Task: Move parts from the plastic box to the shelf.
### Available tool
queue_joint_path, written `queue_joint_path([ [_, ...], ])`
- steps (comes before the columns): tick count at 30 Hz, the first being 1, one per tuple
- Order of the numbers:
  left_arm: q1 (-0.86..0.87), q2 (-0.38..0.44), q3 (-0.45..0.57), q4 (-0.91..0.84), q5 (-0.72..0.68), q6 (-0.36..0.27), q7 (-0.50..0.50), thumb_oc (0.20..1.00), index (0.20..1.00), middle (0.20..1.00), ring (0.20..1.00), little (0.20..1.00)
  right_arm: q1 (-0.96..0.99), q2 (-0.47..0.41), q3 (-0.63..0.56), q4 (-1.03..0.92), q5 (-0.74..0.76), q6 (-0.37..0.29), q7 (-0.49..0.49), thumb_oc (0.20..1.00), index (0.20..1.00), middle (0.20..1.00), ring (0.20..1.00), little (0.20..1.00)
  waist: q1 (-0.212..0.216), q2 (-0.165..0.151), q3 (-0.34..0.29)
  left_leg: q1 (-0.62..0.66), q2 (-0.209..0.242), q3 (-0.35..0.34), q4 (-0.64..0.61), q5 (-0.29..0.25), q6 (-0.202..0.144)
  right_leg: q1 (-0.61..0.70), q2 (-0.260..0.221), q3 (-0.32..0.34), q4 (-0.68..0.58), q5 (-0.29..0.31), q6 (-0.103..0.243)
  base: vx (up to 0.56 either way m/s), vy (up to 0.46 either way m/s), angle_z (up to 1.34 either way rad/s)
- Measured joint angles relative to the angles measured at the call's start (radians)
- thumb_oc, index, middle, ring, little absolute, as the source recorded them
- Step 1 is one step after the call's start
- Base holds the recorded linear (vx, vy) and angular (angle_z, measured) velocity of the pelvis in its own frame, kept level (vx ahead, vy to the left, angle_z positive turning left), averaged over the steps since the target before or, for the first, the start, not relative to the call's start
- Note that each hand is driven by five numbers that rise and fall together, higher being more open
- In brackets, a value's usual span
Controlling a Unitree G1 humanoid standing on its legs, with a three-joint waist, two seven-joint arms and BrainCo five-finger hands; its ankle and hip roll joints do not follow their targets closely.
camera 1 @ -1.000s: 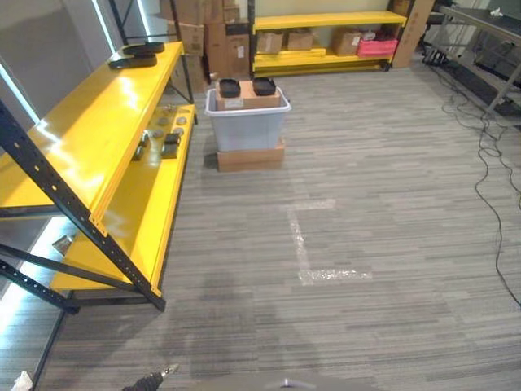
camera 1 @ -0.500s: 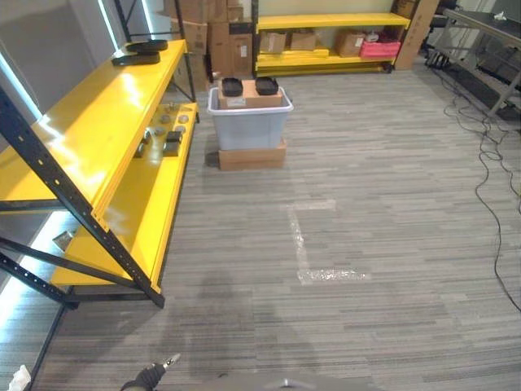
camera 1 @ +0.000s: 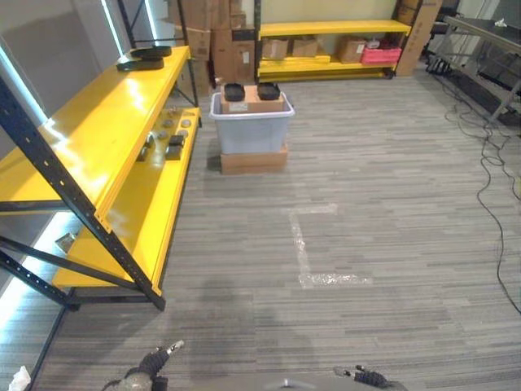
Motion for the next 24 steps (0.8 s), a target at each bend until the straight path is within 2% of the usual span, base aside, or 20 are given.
queue_joint_path([
  [16,-0.004,-0.012,-0.017,-0.005,-0.005,-0.004,0.008,1.000,1.000,1.000,1.000,1.000,0.004,0.021,0.021,0.008,-0.001,0.005,-0.004,1.000,1.000,1.000,1.000,1.000,0.007,-0.011,-0.038,0.015,0.001,-0.001,0.000,-0.009,-0.001,0.017,0.001,0.000,0.000,-0.002,-0.002,0.00,0.001,0.00],
  [18,0.001,-0.013,-0.036,-0.170,-0.070,-0.001,0.036,1.000,1.000,1.000,1.000,1.000,0.002,0.013,0.039,-0.105,-0.001,0.015,-0.036,1.000,1.000,1.000,1.000,1.000,0.008,-0.012,-0.036,0.007,0.001,-0.001,0.000,-0.003,0.001,0.008,0.001,0.000,0.000,0.003,-0.002,-0.06,0.007,0.00],
  [19,0.016,-0.007,-0.041,-0.310,-0.093,0.000,0.050,1.000,1.000,1.000,1.000,1.000,0.019,0.000,0.053,-0.229,-0.003,0.015,-0.056,1.000,1.000,1.000,1.000,1.000,0.007,-0.014,-0.031,-0.002,0.001,-0.001,0.000,0.004,0.004,-0.002,0.002,0.000,0.000,0.008,0.000,-0.04,0.005,-0.01],
  [21,0.010,0.007,-0.069,-0.574,-0.121,-0.083,0.072,1.000,1.000,1.000,1.000,1.000,0.013,-0.028,0.058,-0.426,-0.044,-0.048,-0.099,1.000,1.000,1.000,1.000,1.000,0.006,-0.015,-0.020,-0.008,0.000,-0.001,-0.001,0.016,-0.002,-0.008,0.001,0.001,0.000,0.017,0.003,-0.04,0.007,0.00],
  [23,0.010,0.036,-0.079,-0.751,-0.122,-0.088,0.087,1.000,1.000,1.000,1.000,1.000,0.036,-0.063,0.060,-0.615,-0.071,-0.052,-0.120,1.000,1.000,1.000,1.000,1.000,0.003,-0.013,-0.015,-0.009,-0.001,0.000,-0.001,0.015,-0.004,-0.009,0.000,0.004,0.000,0.018,0.005,-0.01,0.000,-0.02],
  [24,-0.022,0.055,-0.074,-0.800,-0.121,-0.129,0.093,1.000,1.000,1.000,1.000,1.000,0.017,-0.081,0.043,-0.670,-0.080,-0.091,-0.135,1.000,1.000,1.000,1.000,1.000,0.001,-0.009,-0.011,-0.008,-0.001,0.001,-0.001,0.013,-0.001,-0.009,0.000,0.005,0.000,0.020,0.007,0.00,0.000,0.00],
])
